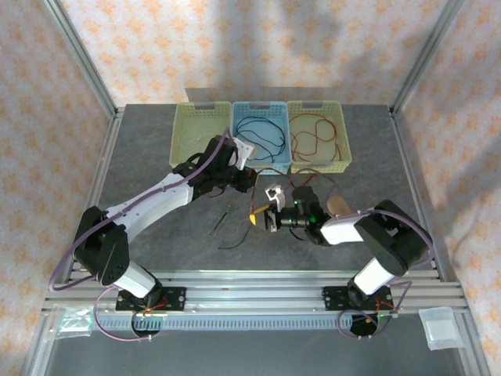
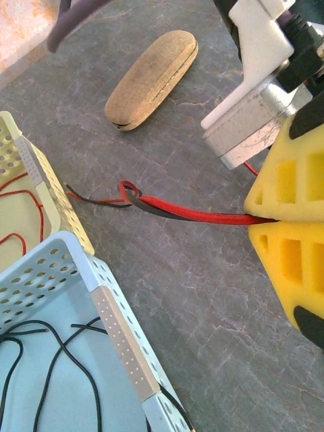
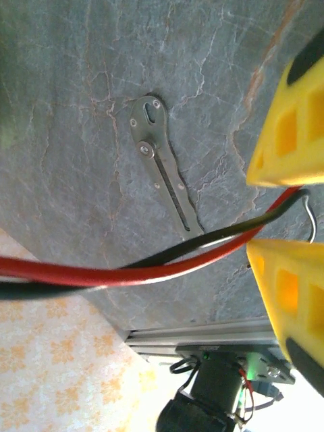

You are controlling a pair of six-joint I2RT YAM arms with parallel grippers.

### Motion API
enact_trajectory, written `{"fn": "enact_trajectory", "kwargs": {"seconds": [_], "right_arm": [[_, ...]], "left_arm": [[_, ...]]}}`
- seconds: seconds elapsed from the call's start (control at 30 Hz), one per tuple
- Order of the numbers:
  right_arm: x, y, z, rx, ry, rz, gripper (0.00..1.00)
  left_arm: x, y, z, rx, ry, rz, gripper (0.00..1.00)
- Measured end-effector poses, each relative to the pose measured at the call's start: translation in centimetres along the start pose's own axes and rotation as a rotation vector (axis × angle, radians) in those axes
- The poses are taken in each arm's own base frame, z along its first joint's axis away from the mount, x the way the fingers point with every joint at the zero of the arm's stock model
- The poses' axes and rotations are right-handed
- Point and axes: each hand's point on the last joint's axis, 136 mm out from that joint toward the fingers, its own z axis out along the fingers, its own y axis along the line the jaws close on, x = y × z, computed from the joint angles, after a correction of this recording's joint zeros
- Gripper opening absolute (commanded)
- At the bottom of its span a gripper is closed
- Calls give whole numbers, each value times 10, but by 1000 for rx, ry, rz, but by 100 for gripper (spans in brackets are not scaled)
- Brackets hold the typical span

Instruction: Untangle the cables

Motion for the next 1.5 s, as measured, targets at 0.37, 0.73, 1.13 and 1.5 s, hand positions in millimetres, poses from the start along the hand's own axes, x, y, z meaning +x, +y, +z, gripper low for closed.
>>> {"fn": "enact_trajectory", "kwargs": {"seconds": [0.37, 0.73, 1.13, 1.5], "right_arm": [[-4, 3, 1, -15, -3, -9, 0], [-40, 28, -23, -25, -100, -67, 0], [-90, 55, -64, 3, -126, -169, 0], [-110, 89, -77, -38, -49, -272, 0]], "left_arm": [[0, 0, 1, 2, -6, -1, 2], [1, -2, -27, 44, -124, -73, 65], [6, 8, -88, 69, -377, -121, 67], [44, -25, -71, 187, -396, 142, 69]]}}
